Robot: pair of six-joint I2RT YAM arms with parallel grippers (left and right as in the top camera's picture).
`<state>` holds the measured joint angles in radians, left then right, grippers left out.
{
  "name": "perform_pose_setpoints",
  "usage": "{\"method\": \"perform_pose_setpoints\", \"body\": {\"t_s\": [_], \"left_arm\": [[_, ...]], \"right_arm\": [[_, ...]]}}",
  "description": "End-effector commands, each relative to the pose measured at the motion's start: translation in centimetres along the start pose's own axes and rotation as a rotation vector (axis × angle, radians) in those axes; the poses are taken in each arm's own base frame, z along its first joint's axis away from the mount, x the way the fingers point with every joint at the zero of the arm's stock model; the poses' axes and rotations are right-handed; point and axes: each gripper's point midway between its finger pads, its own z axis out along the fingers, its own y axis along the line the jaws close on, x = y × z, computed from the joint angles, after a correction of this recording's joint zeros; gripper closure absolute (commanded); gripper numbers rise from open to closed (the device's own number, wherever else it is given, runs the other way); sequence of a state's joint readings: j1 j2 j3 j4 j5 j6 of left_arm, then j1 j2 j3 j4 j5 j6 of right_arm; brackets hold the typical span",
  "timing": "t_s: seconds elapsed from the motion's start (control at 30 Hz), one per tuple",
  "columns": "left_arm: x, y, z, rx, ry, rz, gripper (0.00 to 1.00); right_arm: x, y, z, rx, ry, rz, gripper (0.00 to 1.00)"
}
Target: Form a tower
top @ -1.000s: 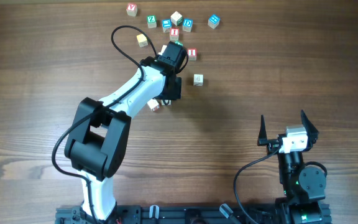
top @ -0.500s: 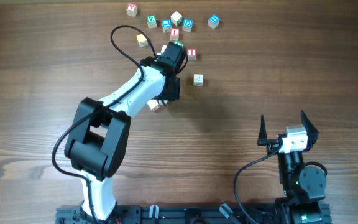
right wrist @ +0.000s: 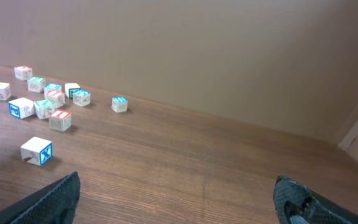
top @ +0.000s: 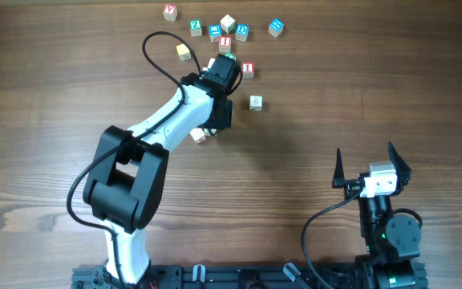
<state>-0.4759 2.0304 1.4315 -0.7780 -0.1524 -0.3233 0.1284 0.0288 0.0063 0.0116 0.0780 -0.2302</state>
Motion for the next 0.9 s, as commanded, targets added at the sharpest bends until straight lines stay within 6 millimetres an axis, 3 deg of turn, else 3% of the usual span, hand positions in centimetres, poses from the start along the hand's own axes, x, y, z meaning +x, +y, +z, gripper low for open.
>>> {"method": "perform_pose_setpoints", "body": {"t_s": [0.0, 0.87], "left_arm": [[0.44, -0.23, 0.19, 0.016, 0.016, 0.005, 0.69], [0.75, -0.96, 0.16, 0.058, 0.034, 0.006, 0.69]], "right_arm": [[-0.17, 0.33, -0.02, -0.018, -0.009, -0.005, 0.0], [-0.17, 0.33, -0.02, -0.018, -0.009, -0.005, 0.0]]}}
